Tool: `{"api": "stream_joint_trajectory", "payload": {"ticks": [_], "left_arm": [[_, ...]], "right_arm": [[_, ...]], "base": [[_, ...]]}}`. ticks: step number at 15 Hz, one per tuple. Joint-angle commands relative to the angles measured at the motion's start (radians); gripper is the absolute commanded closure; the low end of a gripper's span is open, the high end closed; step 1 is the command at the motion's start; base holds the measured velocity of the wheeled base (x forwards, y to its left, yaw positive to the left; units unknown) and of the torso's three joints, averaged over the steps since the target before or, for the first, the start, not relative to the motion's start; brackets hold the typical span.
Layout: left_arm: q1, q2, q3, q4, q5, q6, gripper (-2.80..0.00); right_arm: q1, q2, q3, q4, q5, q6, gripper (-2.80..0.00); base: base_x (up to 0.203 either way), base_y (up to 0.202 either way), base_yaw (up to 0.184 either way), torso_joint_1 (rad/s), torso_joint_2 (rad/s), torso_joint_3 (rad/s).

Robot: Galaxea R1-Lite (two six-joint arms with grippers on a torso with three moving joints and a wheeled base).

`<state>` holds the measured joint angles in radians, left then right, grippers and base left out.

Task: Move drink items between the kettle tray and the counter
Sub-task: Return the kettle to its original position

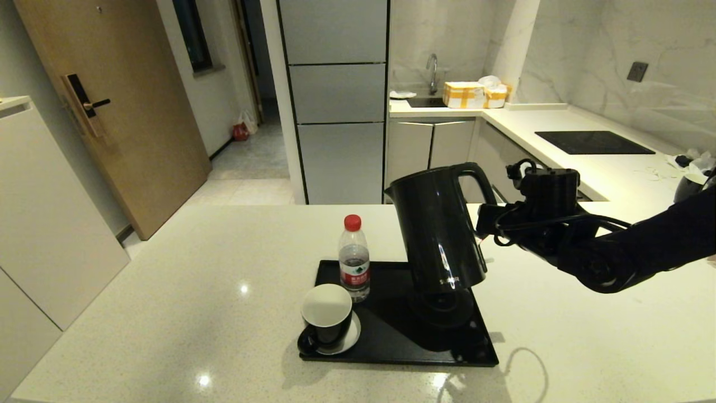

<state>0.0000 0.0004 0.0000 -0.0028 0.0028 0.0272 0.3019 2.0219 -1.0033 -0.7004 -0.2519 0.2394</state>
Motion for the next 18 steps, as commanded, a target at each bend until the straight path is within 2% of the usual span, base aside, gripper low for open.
{"api": "stream_joint_trajectory", "payload": {"ticks": [1, 8, 11, 18], "left_arm": [[0.000, -0.002, 0.000, 0.000, 0.000, 0.000, 0.00], [0.000, -0.002, 0.000, 0.000, 0.000, 0.000, 0.00], [0.000, -0.002, 0.000, 0.000, 0.000, 0.000, 0.00], [0.000, -0.002, 0.001, 0.000, 0.000, 0.001, 0.00]], "right_arm": [[0.004, 0.010, -0.008, -0.003, -0.002, 0.001, 0.00], [0.009, 0.106, -0.054, -0.048, -0.023, 0.000, 0.00], [0.009, 0.081, -0.032, -0.048, -0.021, -0.001, 0.00], [0.000, -0.025, 0.163, -0.111, -0.010, -0.002, 0.00]], "base": [[0.000, 0.000, 0.000, 0.000, 0.00, 0.000], [0.000, 0.000, 0.000, 0.000, 0.00, 0.000], [0.000, 0.000, 0.000, 0.000, 0.00, 0.000], [0.000, 0.000, 0.000, 0.000, 0.00, 0.000]]}}
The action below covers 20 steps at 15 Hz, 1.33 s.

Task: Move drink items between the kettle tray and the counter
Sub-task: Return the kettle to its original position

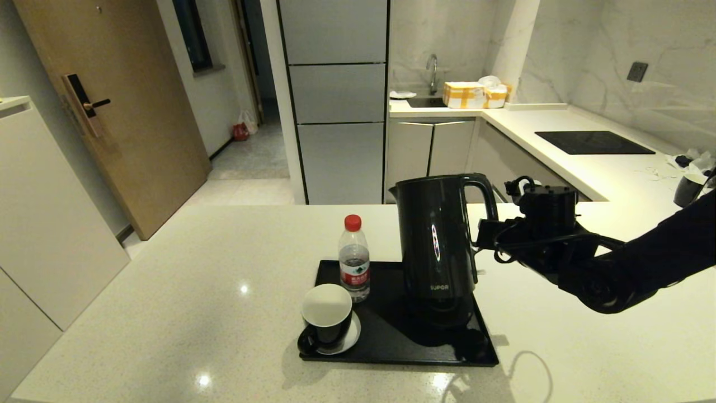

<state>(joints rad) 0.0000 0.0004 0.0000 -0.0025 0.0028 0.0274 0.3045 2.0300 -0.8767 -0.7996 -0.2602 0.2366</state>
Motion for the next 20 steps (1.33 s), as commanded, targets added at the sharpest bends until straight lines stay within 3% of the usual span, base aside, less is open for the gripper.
{"api": "stream_joint_trajectory", "payload": {"ticks": [1, 10, 20], "left_arm": [[0.000, -0.002, 0.000, -0.001, 0.000, 0.000, 0.00], [0.000, 0.000, 0.000, -0.001, 0.000, 0.000, 0.00], [0.000, -0.002, 0.001, -0.001, 0.000, 0.000, 0.00]], "right_arm": [[-0.003, -0.053, 0.059, -0.023, -0.002, 0.000, 0.00], [0.022, -0.111, 0.196, -0.075, 0.019, -0.006, 0.00], [0.044, -0.002, 0.342, -0.306, 0.015, 0.004, 0.00]], "base": [[0.000, 0.000, 0.000, 0.000, 0.00, 0.000], [0.000, 0.000, 0.000, 0.000, 0.00, 0.000], [0.000, 0.000, 0.000, 0.000, 0.00, 0.000]]}}
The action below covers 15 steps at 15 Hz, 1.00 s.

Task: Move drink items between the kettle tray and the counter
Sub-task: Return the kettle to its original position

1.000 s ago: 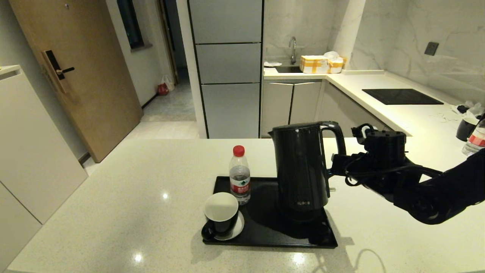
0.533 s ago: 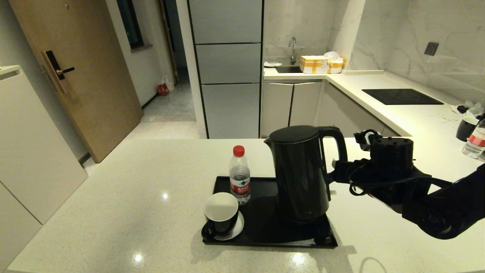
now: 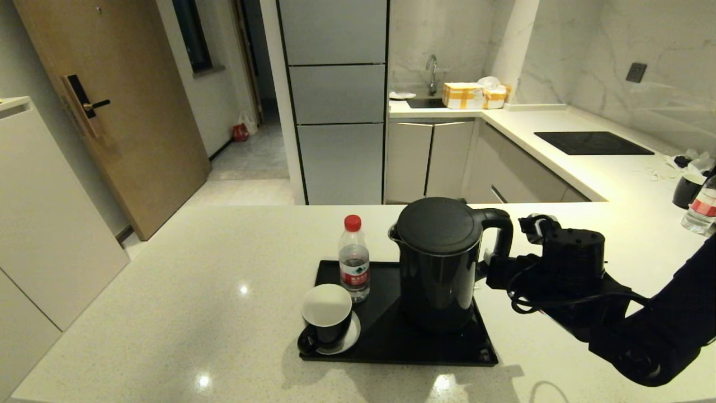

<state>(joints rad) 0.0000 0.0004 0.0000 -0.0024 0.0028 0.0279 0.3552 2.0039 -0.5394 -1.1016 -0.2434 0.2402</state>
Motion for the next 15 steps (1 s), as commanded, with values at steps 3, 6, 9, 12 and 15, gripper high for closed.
{"api": "stream_joint_trajectory", "payload": {"ticks": [3, 6, 9, 12, 15], "left_arm": [[0.000, -0.002, 0.000, -0.001, 0.000, 0.000, 0.00], [0.000, -0.002, 0.000, -0.001, 0.000, 0.000, 0.00], [0.000, -0.002, 0.000, -0.001, 0.000, 0.000, 0.00], [0.000, -0.002, 0.000, -0.001, 0.000, 0.000, 0.00], [0.000, -0.002, 0.000, -0.001, 0.000, 0.000, 0.00]], "right_arm": [[-0.053, 0.056, -0.051, 0.001, 0.001, 0.000, 0.00], [-0.092, 0.099, -0.103, 0.011, 0.003, -0.002, 0.00], [-0.093, 0.070, -0.073, 0.009, 0.003, -0.002, 0.00], [-0.091, 0.041, -0.050, 0.009, 0.003, -0.005, 0.00], [-0.081, -0.003, -0.043, 0.030, 0.003, -0.009, 0.00]], "base": [[0.000, 0.000, 0.000, 0.000, 0.00, 0.000], [0.000, 0.000, 0.000, 0.000, 0.00, 0.000], [0.000, 0.000, 0.000, 0.000, 0.00, 0.000], [0.000, 0.000, 0.000, 0.000, 0.00, 0.000], [0.000, 0.000, 0.000, 0.000, 0.00, 0.000]]}}
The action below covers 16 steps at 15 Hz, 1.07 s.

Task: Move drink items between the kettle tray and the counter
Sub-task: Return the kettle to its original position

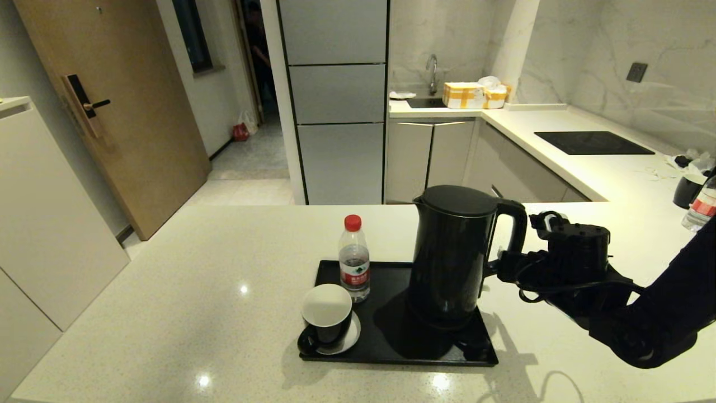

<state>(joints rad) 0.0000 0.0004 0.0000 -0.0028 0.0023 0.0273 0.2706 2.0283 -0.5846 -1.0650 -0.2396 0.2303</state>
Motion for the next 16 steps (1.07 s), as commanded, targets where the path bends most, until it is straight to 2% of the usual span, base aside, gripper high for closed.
{"api": "stream_joint_trajectory", "payload": {"ticks": [1, 8, 16], "left_arm": [[0.000, -0.002, 0.000, 0.000, 0.001, 0.000, 0.00], [0.000, 0.000, 0.001, 0.000, 0.001, 0.001, 0.00], [0.000, 0.000, 0.000, 0.000, 0.001, 0.000, 0.00]], "right_arm": [[0.013, -0.045, 0.000, 0.021, -0.001, -0.001, 0.00], [0.061, -0.035, 0.033, 0.032, -0.007, 0.008, 0.00], [0.058, -0.016, 0.040, 0.033, -0.014, 0.011, 0.00]], "base": [[0.000, 0.000, 0.000, 0.000, 0.00, 0.000], [0.000, 0.000, 0.000, 0.000, 0.00, 0.000], [0.000, 0.000, 0.000, 0.000, 0.00, 0.000]]}}
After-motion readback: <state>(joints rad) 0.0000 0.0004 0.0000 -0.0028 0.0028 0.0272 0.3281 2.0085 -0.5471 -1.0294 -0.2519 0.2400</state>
